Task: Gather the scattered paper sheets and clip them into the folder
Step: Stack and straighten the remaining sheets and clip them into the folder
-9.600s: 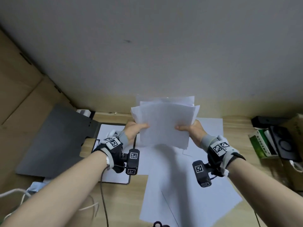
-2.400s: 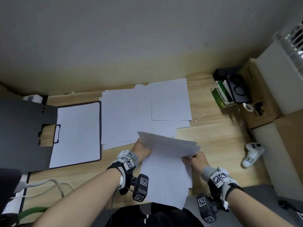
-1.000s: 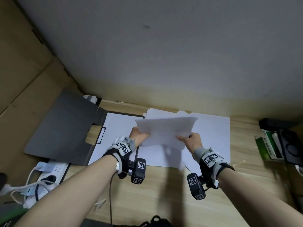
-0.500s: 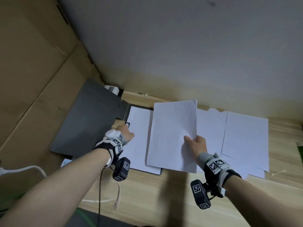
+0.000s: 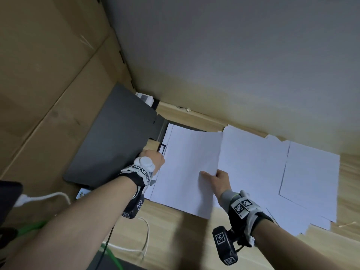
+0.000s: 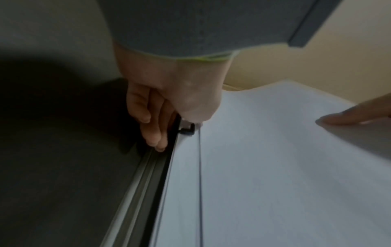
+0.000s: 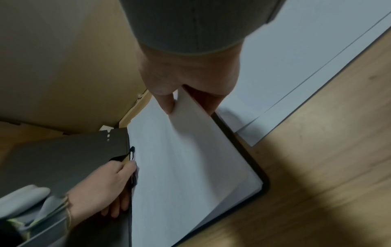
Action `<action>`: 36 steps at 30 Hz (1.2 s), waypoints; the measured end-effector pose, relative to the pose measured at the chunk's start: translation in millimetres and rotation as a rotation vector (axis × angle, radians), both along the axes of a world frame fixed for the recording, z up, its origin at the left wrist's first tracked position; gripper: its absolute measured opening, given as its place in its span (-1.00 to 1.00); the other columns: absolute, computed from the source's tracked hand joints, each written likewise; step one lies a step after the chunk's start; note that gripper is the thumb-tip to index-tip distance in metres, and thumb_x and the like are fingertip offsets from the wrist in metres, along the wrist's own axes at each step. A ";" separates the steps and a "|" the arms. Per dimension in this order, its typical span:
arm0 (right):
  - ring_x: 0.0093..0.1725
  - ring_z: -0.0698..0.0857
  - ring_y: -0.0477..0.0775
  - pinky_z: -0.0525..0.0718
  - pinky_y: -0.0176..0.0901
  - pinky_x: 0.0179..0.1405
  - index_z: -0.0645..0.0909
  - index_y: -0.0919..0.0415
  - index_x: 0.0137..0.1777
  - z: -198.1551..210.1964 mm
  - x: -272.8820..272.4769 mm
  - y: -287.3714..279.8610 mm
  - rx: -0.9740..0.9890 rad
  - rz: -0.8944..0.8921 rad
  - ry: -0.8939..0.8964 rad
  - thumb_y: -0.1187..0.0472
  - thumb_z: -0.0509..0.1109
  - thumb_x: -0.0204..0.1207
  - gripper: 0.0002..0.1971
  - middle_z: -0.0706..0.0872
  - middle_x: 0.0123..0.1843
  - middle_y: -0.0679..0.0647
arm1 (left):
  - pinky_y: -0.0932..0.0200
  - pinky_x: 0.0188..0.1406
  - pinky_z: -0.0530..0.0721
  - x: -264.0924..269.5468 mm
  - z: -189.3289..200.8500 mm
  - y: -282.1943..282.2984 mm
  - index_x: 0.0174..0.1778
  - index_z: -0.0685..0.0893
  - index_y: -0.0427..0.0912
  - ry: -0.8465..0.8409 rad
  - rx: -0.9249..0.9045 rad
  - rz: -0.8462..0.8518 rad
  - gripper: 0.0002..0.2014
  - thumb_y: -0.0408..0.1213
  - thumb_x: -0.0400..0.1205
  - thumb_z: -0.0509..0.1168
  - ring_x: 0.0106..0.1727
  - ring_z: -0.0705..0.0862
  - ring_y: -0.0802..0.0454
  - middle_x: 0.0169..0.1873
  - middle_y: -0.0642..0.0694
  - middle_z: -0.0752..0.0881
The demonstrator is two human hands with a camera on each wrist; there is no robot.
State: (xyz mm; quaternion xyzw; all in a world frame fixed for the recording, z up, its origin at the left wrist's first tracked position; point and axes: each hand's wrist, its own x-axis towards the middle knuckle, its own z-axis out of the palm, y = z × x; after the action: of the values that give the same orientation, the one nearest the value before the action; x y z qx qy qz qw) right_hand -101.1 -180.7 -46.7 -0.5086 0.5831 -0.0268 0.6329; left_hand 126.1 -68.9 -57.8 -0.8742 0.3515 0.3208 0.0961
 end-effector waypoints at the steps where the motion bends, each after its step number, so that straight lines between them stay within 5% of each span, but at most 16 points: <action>1: -0.07 0.84 0.25 0.82 0.19 0.04 0.76 0.27 0.04 -2.0 3.1 1.9 0.000 0.000 -0.004 0.22 0.53 0.45 -0.80 0.86 -0.06 0.18 | 0.03 0.05 0.49 4.0 -3.5 -1.8 0.28 0.67 -0.27 0.041 0.022 0.004 -0.64 -0.19 0.76 0.07 0.30 0.63 -0.19 0.25 -0.21 0.69; 7: -0.14 0.79 0.22 0.81 0.10 -0.04 0.69 0.18 -0.13 -3.9 20.6 13.1 -0.031 0.027 0.000 0.23 0.53 0.50 -0.94 0.82 -0.14 0.14 | 0.13 -0.07 0.35 14.5 -8.3 -1.3 0.29 0.67 -0.24 0.085 0.095 -0.079 -0.65 -0.19 0.76 0.06 0.29 0.64 -0.18 0.26 -0.19 0.68; 10: -0.13 0.78 0.20 0.79 0.07 -0.02 0.64 0.13 -0.19 -4.5 22.4 10.2 -0.020 0.059 0.008 0.23 0.53 0.51 -0.89 0.80 -0.16 0.08 | 0.17 -0.10 0.42 10.0 3.8 -5.8 0.06 0.73 -0.25 0.053 0.136 -0.169 -0.62 -0.18 0.76 0.01 0.02 0.66 -0.15 -0.03 -0.18 0.70; 14: -0.34 0.72 0.16 0.70 -0.08 -0.32 0.65 0.26 -0.18 -1.0 -3.6 -10.8 -0.008 0.085 0.025 0.31 0.49 0.52 -0.91 0.75 -0.25 0.18 | 0.22 -0.29 0.45 11.6 16.1 -13.5 0.06 0.62 -0.10 0.071 0.212 -0.184 -0.77 -0.23 0.71 0.05 -0.07 0.59 -0.13 -0.02 -0.15 0.65; 16: -0.38 0.74 0.12 0.68 -0.11 -0.35 0.67 0.29 -0.14 5.0 -29.8 -28.5 -0.044 0.060 0.058 0.32 0.49 0.53 -0.94 0.78 -0.25 0.17 | 0.20 -0.29 0.39 7.2 29.1 -23.2 -0.22 0.46 -0.19 0.116 0.207 -0.107 -0.78 -0.29 0.74 0.06 -0.26 0.49 -0.03 -0.25 -0.12 0.51; 18: -0.29 0.77 0.12 0.74 -0.06 -0.27 0.71 0.24 -0.11 6.7 -68.4 -52.4 -0.135 -0.019 0.117 0.32 0.51 0.49 -0.96 0.82 -0.18 0.14 | 0.19 -0.39 0.34 -10.3 43.7 -43.6 -0.45 0.34 -0.21 0.166 0.145 -0.128 -0.62 -0.32 0.73 0.06 -0.47 0.38 0.02 -0.46 -0.10 0.41; 20: -0.11 0.78 0.15 0.79 0.09 -0.01 0.73 0.11 -0.05 6.3 -114.1 -76.2 -0.234 -0.117 0.213 0.31 0.49 0.46 -0.88 0.82 -0.09 0.07 | 0.20 -0.46 0.33 -42.1 49.6 -64.0 -0.46 0.39 -0.22 0.201 0.004 -0.164 -0.68 -0.28 0.65 0.10 -0.51 0.40 -0.04 -0.51 -0.14 0.50; 22: -0.01 0.72 0.13 0.72 0.04 0.14 0.69 0.17 0.19 4.3 -144.9 -90.6 -0.256 -0.201 0.277 0.32 0.48 0.47 -0.72 0.78 0.03 0.07 | 0.17 -0.35 0.51 -70.8 43.8 -76.5 -0.26 0.58 -0.18 0.308 -0.205 -0.092 -0.80 -0.22 0.61 0.13 -0.38 0.57 -0.07 -0.36 -0.12 0.67; 24: 0.10 0.66 0.16 0.57 -0.12 0.16 0.59 0.26 0.38 6.4 -178.8 -101.4 -0.273 -0.247 0.339 0.34 0.49 0.49 -0.56 0.71 0.15 0.15 | 0.09 -0.01 0.65 -110.1 31.5 -97.7 0.06 0.64 -0.13 0.426 -0.328 -0.021 -0.80 -0.21 0.59 0.20 -0.04 0.68 -0.08 -0.03 -0.06 0.72; 27: 0.16 0.65 0.16 0.53 -0.14 0.19 0.56 0.24 0.41 5.8 -192.9 -107.5 -0.257 -0.233 0.358 0.31 0.51 0.47 -0.51 0.67 0.14 0.11 | -0.07 0.43 0.49 -149.6 21.2 -112.4 0.51 0.42 -0.21 0.418 -0.268 -0.070 -0.48 -0.13 0.62 0.21 0.46 0.48 -0.14 0.47 -0.14 0.45; 31: 0.03 0.74 0.21 0.72 0.05 0.17 0.68 0.16 0.18 -11.1 -191.9 -112.4 -0.097 -0.153 0.299 0.20 0.59 0.37 -0.64 0.72 -0.01 0.10 | -0.08 0.58 0.32 -185.9 17.1 -113.5 0.56 0.33 -0.31 0.306 -0.225 -0.094 -0.43 -0.14 0.66 0.18 0.64 0.20 -0.13 0.62 -0.17 0.20; 34: -0.26 0.68 0.13 0.61 -0.18 -0.33 0.68 0.13 -0.31 -10.1 -182.7 -104.7 -0.035 -0.038 0.270 0.15 0.59 0.34 -0.86 0.70 -0.35 0.04 | 0.01 0.66 0.16 -200.8 15.3 -105.4 0.64 0.24 -0.26 0.372 -0.214 -0.054 -0.41 -0.18 0.69 0.17 0.71 0.06 -0.04 0.69 -0.10 0.07; 36: -0.32 0.68 0.07 0.55 -0.27 -0.45 0.70 0.19 -0.30 -7.4 -176.0 -96.7 -0.020 0.031 0.261 0.17 0.56 0.35 -0.88 0.72 -0.36 0.03 | 0.07 0.66 0.15 -205.1 10.9 -94.8 0.64 0.26 -0.20 0.393 -0.227 -0.028 -0.42 -0.20 0.68 0.18 0.72 0.05 0.01 0.70 -0.07 0.04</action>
State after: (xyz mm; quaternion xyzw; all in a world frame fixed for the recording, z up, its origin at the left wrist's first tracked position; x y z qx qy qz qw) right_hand -277.1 -277.5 -54.1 -0.5228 0.6525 0.0438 0.5469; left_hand -79.0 -163.7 -46.9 -0.7951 0.4094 0.4421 -0.0689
